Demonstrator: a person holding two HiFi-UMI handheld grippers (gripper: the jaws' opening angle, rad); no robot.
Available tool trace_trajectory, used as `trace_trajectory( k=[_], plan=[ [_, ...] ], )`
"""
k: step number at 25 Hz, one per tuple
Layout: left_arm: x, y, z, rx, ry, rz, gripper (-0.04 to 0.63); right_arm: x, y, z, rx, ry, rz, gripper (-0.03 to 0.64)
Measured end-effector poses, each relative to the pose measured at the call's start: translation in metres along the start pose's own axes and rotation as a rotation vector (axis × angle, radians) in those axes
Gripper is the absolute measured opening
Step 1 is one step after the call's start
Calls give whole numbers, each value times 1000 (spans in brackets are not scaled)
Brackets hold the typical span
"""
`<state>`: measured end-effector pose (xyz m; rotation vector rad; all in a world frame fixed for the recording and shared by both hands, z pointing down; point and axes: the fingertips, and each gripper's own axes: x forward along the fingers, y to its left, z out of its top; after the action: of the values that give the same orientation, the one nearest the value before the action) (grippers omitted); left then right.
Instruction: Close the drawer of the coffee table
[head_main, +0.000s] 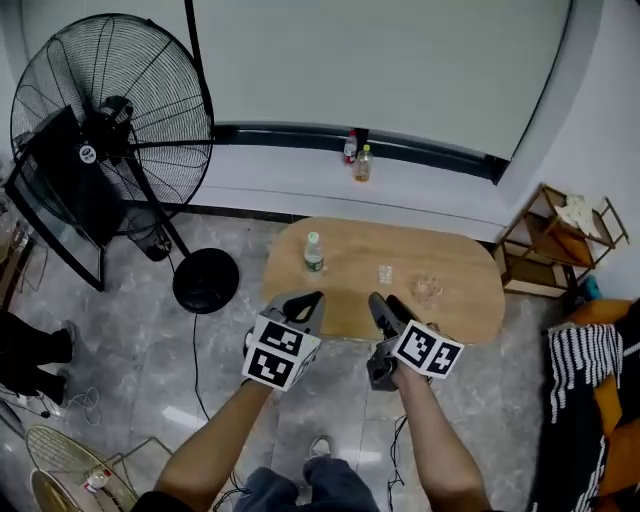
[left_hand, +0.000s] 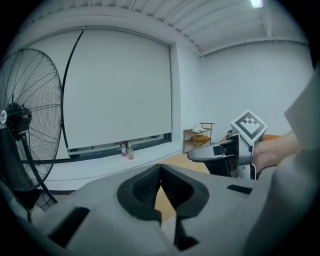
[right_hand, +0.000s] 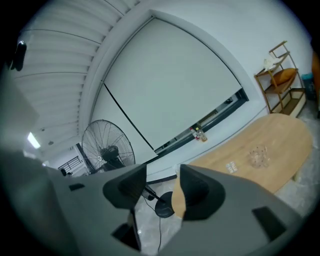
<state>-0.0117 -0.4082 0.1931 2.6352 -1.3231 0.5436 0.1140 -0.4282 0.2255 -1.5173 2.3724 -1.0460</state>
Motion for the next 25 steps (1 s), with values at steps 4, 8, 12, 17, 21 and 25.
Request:
trace_trajectory(
  k=[4,8,12,17,21,25],
  plan=[
    [-23,-8,40,-5,-11,29,3,-25,33,42,-69,-8,24,191],
    [-39,-7,69,-8,-32,58,3,-45,62,75,-123,-38,46,150],
    [-54,-8,92,30,-53,58,3,-63,85,90,-220,-45,47,133],
    [-72,4,107,64,-87,46,3,-70,113,94,-433,-30,1,113],
    [-86,20,108,88,-101,33,3,-65,139,86,-533,-39,-25,80],
    [-95,32,105,101,-106,0,3,-60,157,76,-577,-55,-65,20]
  ],
)
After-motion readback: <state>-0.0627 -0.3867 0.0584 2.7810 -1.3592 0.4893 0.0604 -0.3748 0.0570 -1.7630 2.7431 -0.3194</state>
